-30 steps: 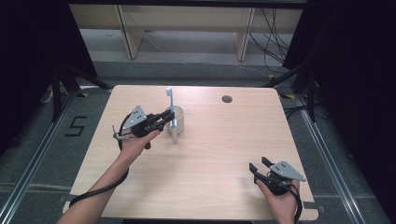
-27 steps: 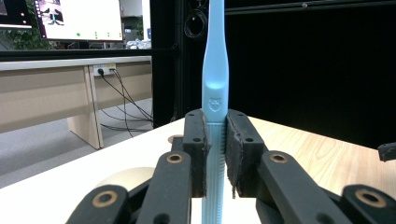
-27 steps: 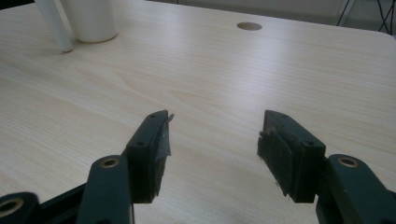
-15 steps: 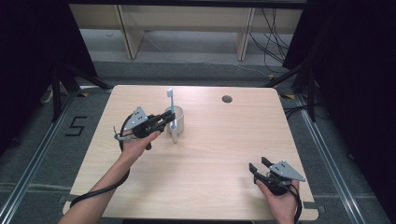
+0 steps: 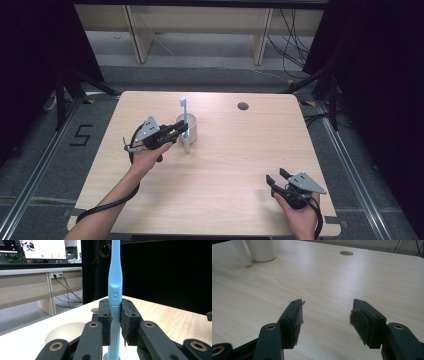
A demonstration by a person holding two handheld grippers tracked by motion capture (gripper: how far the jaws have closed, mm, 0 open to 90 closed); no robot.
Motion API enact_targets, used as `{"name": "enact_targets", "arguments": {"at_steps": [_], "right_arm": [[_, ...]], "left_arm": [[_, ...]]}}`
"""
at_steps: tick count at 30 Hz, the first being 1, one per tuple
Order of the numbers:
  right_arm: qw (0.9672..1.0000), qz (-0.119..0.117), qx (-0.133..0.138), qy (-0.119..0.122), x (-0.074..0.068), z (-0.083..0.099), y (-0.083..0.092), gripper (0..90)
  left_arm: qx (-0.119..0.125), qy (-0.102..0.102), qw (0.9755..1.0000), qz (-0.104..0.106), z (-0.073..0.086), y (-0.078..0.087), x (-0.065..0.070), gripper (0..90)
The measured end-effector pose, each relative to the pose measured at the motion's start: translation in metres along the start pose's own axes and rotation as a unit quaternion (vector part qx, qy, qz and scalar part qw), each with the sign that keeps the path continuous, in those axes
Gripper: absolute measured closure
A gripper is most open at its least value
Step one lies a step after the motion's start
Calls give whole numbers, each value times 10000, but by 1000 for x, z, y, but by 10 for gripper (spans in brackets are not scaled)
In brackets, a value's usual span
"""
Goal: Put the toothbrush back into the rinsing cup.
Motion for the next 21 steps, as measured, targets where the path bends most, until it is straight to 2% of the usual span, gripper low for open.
{"name": "enact_targets", "arguments": {"at_steps": [1,3,7,8,10,21], "right_arm": [[10000,11,9,14,0,0,0,429],[9997,70,32,218,4,-1,0,430],[9998,47,22,189,3,-1,0,429],[10000,-4,-3,-5,0,0,0,429],[9999,54,-94,26,1,1,2,429],[9999,25,-130,10,0,1,1,428]], "left_arm": [[0,0,10000,0,0,0,0,785],[-4,4,10000,-14,1,0,0,785],[-17,-8,10000,-26,2,0,-1,785],[-22,-15,10000,-27,2,0,-1,785],[-30,-32,10000,-31,3,0,-1,785],[-70,-50,10000,-31,7,-1,0,785]]}}
Point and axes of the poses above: each handheld gripper's, and its own axes: y roughly backward along the jaws, z roughly out of its underside, x roughly to its right, the point moved 6 cm from there along -y, roughly forward along the jaws, and after that the axes turned 5 degrees about -x, right-handed, at the moved point
